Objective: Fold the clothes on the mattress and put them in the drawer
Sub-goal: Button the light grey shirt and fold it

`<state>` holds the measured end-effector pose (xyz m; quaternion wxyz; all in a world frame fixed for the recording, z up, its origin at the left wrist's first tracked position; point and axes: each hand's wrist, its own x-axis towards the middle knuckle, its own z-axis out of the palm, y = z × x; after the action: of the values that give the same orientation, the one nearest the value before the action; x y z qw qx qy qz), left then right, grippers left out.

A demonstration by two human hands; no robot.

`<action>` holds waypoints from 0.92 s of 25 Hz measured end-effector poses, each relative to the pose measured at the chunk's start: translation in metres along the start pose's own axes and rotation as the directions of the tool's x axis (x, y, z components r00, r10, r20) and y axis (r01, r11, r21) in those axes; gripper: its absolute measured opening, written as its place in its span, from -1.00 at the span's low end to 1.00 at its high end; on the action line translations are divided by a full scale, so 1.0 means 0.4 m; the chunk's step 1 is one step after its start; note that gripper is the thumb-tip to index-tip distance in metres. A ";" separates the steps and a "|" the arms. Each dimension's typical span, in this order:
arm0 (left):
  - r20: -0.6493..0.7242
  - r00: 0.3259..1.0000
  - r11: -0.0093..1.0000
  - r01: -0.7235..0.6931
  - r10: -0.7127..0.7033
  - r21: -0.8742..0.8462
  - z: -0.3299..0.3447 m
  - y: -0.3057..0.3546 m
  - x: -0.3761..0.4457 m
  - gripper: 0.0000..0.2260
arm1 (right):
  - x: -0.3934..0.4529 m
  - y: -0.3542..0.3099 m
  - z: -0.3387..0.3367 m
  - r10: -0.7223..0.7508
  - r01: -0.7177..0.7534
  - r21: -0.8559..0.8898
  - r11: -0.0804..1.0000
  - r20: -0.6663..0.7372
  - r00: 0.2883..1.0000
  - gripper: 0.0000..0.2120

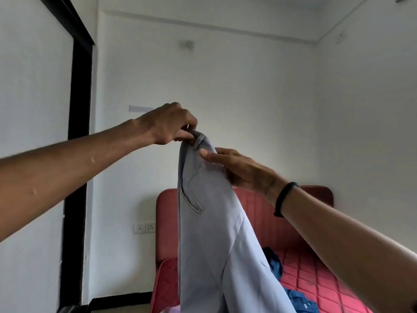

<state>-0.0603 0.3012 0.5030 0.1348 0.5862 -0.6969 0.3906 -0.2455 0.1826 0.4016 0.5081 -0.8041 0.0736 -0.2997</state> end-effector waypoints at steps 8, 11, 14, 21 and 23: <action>-0.225 0.967 0.987 0.142 -0.123 0.073 -0.001 -0.107 0.008 -0.86 | -0.223 0.055 0.017 0.330 -0.252 -0.437 0.863 0.111 0.938 -0.68; -0.283 0.909 0.942 0.331 -0.305 0.048 -0.026 -0.207 0.004 -0.88 | -0.366 0.104 -0.014 0.589 -0.305 -0.674 0.673 0.238 0.772 -0.68; -0.226 0.867 0.884 0.466 -0.445 0.047 0.001 -0.288 -0.058 -0.89 | -0.410 0.003 -0.172 0.443 -0.274 -0.700 0.660 0.068 0.894 -0.73; 0.498 0.777 0.609 0.620 -0.385 -0.495 0.093 -0.277 -0.139 -0.38 | -0.329 -0.149 -0.558 0.127 -0.385 -0.371 0.845 -0.560 0.819 -0.62; 0.585 0.725 0.583 0.667 -0.365 -0.463 0.189 -0.243 -0.119 -0.46 | -0.275 -0.051 -0.582 0.204 -0.640 -0.473 0.606 -0.685 0.700 -0.68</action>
<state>0.0629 0.2810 0.4602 0.2823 0.7533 -0.5896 -0.0725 -0.4680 0.0588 0.4451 0.1875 -0.7593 0.5235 -0.3381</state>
